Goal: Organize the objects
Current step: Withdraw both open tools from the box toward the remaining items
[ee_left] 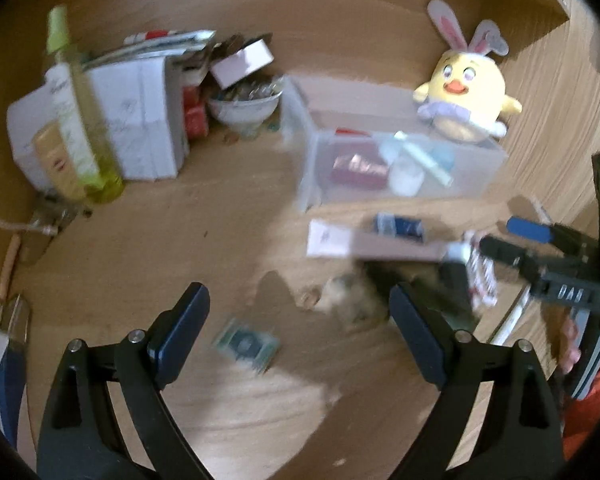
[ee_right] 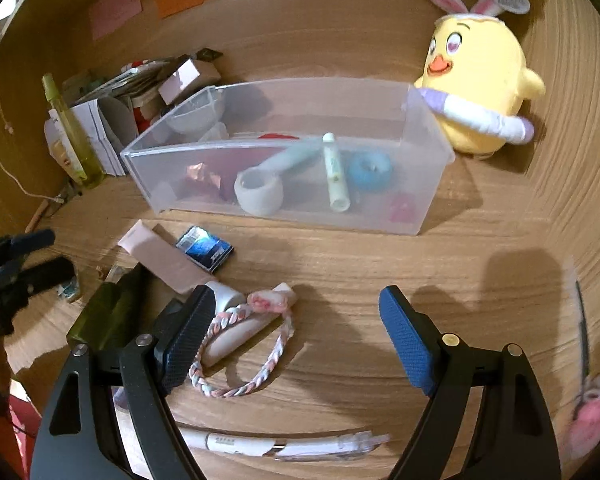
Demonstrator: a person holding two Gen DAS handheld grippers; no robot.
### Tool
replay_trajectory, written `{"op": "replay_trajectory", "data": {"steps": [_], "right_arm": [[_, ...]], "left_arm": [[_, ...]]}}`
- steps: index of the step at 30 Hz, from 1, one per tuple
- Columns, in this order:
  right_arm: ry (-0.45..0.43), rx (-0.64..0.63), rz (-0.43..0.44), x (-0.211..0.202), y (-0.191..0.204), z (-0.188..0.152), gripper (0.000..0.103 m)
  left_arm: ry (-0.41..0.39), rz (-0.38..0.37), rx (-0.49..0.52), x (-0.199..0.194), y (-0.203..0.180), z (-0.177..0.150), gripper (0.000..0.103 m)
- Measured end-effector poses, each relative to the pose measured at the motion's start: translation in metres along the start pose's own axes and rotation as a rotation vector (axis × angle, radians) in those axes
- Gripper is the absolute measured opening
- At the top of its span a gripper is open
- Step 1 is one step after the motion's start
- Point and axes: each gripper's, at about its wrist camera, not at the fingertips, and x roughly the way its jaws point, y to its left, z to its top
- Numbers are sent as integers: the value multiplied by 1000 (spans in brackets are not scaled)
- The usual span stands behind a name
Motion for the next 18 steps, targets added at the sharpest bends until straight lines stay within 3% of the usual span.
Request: {"op": "replay_trajectory", "data": {"steps": [2,11,13,17,18], "right_arm": [[-4,-4,2,0,3,0,78],[15,-40,14,8,14,0,40],[12,-39,21,9,15,0,36],[10,-36,33,8,13,0,29],[17,-37,32,9,13,0,23]], "left_arm": [[9,8,-10,-1,6,-7,92],[52,55,-57,6,33,-25,92],[44,69,-47,8,32,-23,86],[67,28,-13,14,25,-23,58],[74,22,-6,16,23,-24,49]]}}
